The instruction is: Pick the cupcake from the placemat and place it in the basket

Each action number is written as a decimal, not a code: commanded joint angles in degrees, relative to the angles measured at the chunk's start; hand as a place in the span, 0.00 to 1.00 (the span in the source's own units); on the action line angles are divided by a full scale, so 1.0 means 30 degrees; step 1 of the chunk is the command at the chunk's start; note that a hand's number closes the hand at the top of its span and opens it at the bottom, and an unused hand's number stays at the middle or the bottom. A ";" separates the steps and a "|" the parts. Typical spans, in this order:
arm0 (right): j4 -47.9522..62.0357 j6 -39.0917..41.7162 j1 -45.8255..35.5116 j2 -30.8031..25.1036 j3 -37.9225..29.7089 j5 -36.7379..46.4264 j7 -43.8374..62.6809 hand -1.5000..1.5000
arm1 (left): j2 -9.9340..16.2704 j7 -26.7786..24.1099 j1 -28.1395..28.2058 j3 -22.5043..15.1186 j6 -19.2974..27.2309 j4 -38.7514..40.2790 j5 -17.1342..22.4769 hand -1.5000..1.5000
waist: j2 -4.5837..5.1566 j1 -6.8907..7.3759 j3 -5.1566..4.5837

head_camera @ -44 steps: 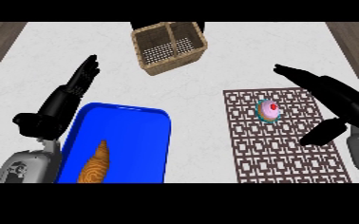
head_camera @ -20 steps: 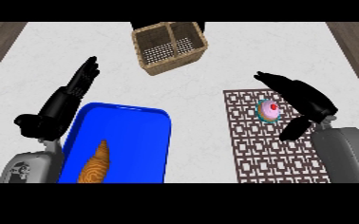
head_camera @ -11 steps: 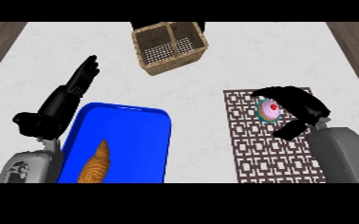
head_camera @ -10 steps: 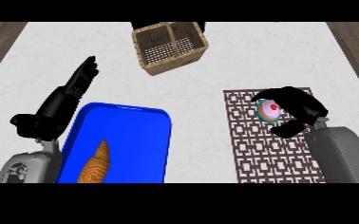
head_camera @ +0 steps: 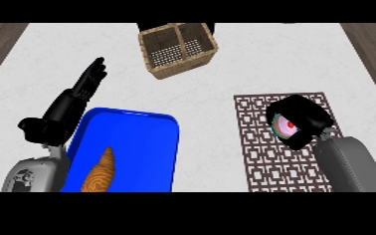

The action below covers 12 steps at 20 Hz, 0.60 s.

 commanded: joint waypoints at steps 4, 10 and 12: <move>-0.0543 -0.2386 0.0696 0.0640 0.0425 0.1224 -0.0717 1.00 | -0.0377 -0.1209 -0.0167 -0.0059 0.0385 0.1234 -0.0791 0.50 | 0.0072 -0.0086 0.0066; -0.6734 0.0814 0.0277 0.6522 0.8269 0.2303 0.6239 1.00 | 0.0161 -0.0212 0.0177 0.0128 -0.0469 0.0258 0.0091 0.50 | -0.0259 0.0462 -0.0004; -0.7885 0.0314 0.1067 0.6581 1.0721 0.0879 0.8592 1.00 | -0.0014 -0.0247 0.0053 -0.0040 -0.0533 0.0302 0.0150 0.50 | -0.0172 0.0439 0.0035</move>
